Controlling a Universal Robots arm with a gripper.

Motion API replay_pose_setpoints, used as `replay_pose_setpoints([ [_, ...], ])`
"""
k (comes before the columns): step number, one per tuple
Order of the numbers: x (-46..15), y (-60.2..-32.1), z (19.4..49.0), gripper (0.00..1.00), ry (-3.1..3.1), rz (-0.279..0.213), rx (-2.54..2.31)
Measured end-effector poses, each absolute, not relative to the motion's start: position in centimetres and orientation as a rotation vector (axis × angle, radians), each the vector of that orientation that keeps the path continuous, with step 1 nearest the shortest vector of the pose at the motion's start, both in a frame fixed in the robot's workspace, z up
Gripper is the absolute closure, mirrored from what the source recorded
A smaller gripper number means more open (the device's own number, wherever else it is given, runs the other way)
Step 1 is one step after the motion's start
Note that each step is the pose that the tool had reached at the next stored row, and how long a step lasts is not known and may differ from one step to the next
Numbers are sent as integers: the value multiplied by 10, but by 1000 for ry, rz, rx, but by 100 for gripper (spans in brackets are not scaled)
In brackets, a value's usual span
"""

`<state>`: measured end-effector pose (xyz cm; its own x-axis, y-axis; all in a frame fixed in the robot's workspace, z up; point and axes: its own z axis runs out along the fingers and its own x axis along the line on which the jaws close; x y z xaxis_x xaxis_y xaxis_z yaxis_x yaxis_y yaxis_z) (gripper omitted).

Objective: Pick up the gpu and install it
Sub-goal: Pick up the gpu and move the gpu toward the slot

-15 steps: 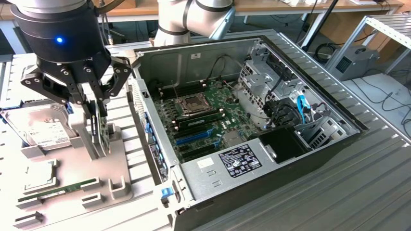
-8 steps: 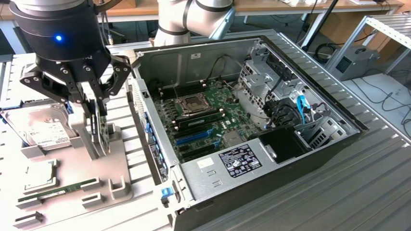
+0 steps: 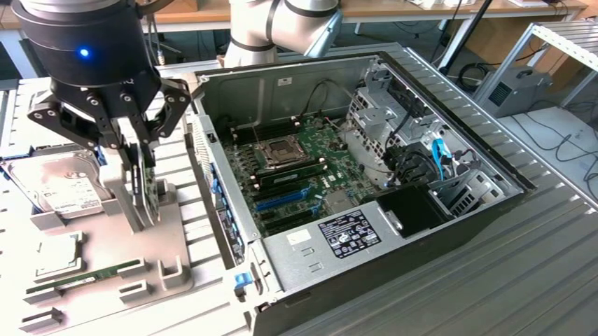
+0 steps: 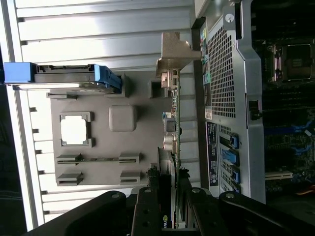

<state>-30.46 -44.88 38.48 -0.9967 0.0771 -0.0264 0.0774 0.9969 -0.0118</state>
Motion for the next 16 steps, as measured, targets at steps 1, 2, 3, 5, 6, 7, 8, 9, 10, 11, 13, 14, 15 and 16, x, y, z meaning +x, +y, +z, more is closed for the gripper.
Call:
replay_pose_setpoints([
  [1,-305,-449,385,74,3113,-20,121],
  [2,-305,-449,385,74,3113,-20,120],
  [3,-305,-449,386,74,3113,-20,120],
  [5,-305,-449,386,74,3113,-20,120],
  [6,-305,-449,387,74,3113,-20,121],
  [7,-305,-449,387,74,3113,-20,121],
  [8,-305,-449,388,74,3113,-20,121],
  [9,-305,-449,388,74,3113,-20,121],
  [10,-305,-449,389,74,3113,-20,120],
  [11,-305,-449,390,74,3113,-20,120],
  [13,-305,-449,391,74,3113,-20,121],
  [14,-305,-449,391,74,3113,-19,120],
  [15,-305,-449,392,74,3113,-20,120],
  [16,-305,-449,392,74,3113,-20,121],
])
